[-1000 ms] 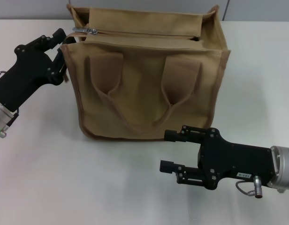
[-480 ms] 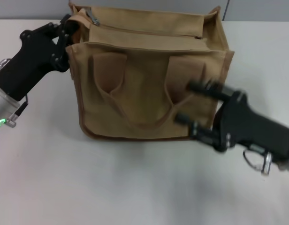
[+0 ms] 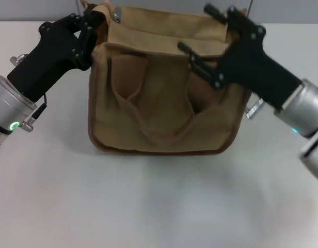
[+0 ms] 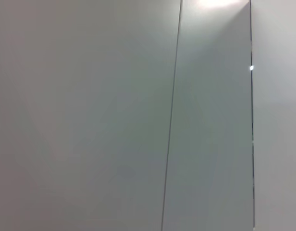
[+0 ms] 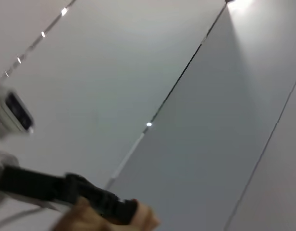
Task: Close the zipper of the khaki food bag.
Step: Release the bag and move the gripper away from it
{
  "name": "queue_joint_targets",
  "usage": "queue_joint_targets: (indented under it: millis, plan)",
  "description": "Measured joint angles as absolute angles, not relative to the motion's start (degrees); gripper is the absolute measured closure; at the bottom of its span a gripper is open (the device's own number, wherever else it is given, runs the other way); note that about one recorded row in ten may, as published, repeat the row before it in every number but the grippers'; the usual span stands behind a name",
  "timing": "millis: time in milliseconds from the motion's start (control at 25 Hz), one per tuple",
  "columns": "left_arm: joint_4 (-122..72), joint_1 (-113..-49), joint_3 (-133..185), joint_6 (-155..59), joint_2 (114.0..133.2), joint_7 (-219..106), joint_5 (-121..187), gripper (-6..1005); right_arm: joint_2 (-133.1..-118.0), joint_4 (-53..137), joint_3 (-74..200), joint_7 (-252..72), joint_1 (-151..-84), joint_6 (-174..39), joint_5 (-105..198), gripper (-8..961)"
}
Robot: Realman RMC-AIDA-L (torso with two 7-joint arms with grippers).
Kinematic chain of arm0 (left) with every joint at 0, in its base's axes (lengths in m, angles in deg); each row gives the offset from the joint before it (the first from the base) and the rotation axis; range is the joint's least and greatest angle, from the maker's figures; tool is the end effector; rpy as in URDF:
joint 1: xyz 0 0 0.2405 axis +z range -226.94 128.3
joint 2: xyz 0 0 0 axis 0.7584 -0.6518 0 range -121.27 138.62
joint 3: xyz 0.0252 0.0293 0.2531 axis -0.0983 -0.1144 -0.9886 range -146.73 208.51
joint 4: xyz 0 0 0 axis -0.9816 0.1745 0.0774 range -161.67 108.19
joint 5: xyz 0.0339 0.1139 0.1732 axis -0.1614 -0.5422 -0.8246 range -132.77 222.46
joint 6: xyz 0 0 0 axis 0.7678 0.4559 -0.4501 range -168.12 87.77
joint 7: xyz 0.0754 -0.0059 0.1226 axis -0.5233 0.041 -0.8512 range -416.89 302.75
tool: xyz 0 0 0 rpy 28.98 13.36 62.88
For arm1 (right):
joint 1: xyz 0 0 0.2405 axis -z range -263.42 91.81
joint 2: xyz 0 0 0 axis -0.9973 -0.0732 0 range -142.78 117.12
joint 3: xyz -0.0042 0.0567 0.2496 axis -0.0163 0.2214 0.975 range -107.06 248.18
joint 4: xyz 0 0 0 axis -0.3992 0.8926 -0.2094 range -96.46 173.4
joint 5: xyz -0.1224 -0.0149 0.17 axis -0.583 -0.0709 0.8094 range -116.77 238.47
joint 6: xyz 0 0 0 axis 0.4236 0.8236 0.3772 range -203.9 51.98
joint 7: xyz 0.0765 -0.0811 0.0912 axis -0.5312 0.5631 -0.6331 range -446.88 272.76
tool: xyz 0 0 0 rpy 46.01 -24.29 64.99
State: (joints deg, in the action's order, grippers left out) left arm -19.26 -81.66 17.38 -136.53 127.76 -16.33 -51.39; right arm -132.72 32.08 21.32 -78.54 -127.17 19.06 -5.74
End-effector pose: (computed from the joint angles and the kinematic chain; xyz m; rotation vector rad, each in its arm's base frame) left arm -0.2477 0.3233 0.0009 -2.0429 -0.3203 -1.3232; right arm 0.1953 0.3216 -0.0548 -2.0138 -0.4704 0.9918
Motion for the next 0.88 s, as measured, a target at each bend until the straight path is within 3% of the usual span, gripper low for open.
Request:
queue_joint_targets:
  millis: [440,880]
  plan:
    - [-21.2,-84.2,17.3,-136.5,127.85,-16.0,-51.7,967,-132.71,28.8,24.7,-65.5,-135.0,10.2,-6.3,281]
    - [-22.1,-86.0,16.0,-136.0,127.85,-16.3,-51.8,967,-132.71,27.4,25.2,-64.6,-138.3,6.1,-6.3,281]
